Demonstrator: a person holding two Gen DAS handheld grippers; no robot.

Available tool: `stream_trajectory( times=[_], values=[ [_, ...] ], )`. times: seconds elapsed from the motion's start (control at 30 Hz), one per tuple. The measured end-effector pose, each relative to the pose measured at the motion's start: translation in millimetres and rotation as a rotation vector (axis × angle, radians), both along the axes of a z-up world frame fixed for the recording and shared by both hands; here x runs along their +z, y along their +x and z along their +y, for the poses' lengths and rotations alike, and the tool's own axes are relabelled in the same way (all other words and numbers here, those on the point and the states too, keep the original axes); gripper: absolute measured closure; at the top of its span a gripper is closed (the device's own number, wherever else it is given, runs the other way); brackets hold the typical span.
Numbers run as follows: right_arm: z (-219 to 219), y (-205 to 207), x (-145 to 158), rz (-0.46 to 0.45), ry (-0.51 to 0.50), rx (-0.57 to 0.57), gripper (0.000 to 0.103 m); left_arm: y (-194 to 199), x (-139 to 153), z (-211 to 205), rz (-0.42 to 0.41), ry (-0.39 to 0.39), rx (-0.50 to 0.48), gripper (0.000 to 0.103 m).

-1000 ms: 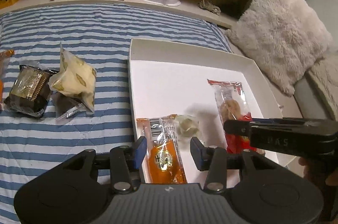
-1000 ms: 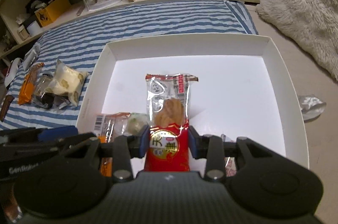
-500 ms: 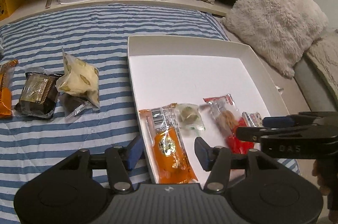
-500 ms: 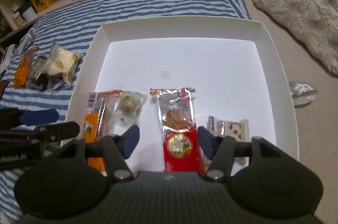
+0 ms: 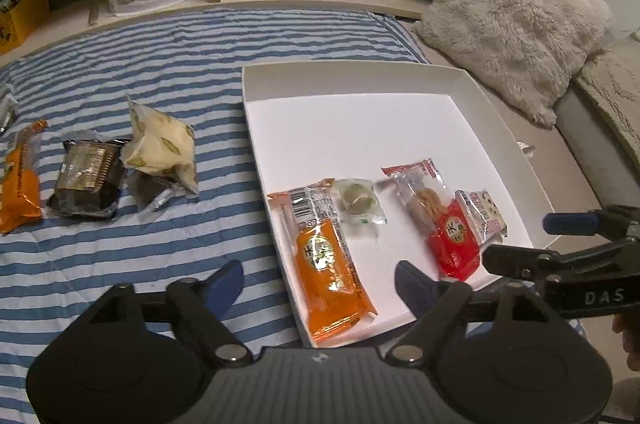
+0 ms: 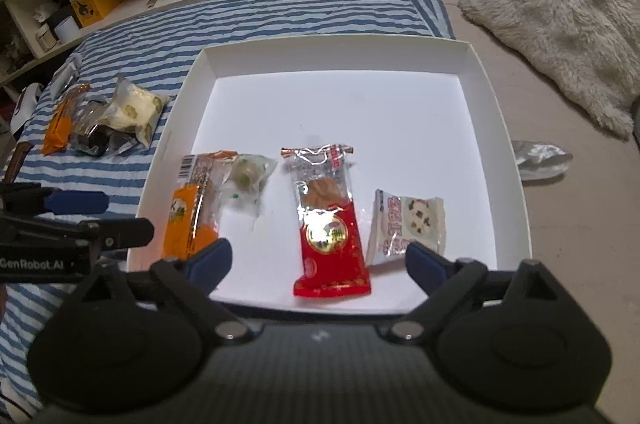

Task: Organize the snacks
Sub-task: 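Move both tools back over the remaining snacks on the bed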

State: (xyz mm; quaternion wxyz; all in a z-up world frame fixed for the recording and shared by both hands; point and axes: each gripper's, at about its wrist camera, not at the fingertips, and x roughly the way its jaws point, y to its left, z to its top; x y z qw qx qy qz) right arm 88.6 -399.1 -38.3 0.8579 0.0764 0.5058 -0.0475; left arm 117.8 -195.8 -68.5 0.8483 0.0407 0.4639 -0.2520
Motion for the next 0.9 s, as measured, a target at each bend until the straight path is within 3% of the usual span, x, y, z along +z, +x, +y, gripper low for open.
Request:
stream_trajectory(
  times=[0.13,0.2,0.67,0.9],
  values=[
    [1,-11,6,-0.024,0.007,-0.02,0.001,-3,6,7,-0.014,0.008,0.013,0.003],
    [5,-12,6,-0.037,-0.001,-0.03,0.001,-5,8,11,-0.026,0.012,0.018,0.0],
    [10,-33,35,-0.108,-0.014,-0.048,0.001,-20,40,31,-0.1,0.039,-0.006,0.0],
    [15,-36,52,-0.192,0.001,-0.057,0.001,-18,64,68,-0.165,0.053,0.023,0.0]
  ],
)
